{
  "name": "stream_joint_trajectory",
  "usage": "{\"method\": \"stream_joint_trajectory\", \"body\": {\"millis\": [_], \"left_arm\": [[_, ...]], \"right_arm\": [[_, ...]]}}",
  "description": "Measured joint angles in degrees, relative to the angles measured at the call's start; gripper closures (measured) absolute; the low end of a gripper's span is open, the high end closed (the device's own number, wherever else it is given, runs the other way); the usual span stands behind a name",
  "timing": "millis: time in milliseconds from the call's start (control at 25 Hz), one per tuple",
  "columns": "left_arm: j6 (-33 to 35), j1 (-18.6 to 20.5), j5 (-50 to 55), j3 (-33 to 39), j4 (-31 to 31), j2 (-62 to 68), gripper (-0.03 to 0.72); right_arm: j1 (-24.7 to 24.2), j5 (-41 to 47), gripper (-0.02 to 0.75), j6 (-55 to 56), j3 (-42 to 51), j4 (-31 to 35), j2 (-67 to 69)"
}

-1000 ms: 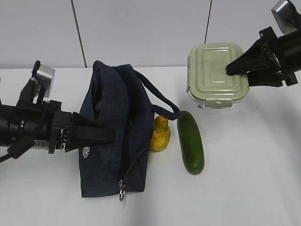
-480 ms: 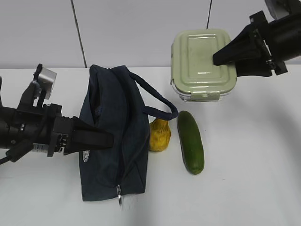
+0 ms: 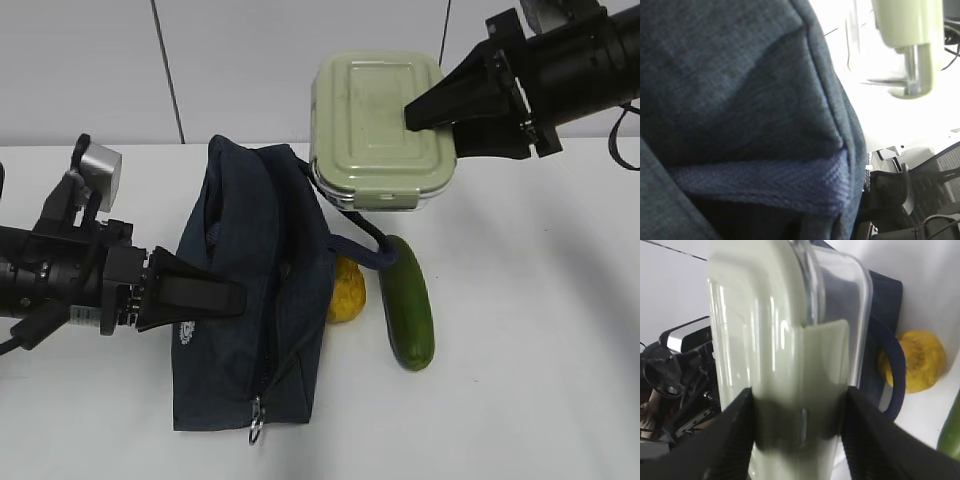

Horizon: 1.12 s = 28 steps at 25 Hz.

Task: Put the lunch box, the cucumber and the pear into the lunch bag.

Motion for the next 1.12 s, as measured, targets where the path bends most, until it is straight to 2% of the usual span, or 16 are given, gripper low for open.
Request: {"method": "stream_joint_trajectory", "body": {"millis": [280,600,840,1120], "left_arm": [[0.14,0.55,0.17,0.0,-0.19,-0.73,0.686],[1.1,6.09,0.4,0.0,-0.11,-5.04,0.686],[1.1,6.12,0.46,0.0,0.02,-5.22,0.686],[1.1,6.12,0.46,0.0,0.02,-5.22,0.686]], "right_arm": [[0.0,0.0,0.348,0.0,0.0,0.81,0.0],[0.0,0.0,0.348,-0.22,0.0,2.47,0.0],[0.48,-0.1,0.348,-0.44,0.0,3.33,0.0],[4.29,-0.33,0.348,-0.88,0.0,4.48,0.0]]}}
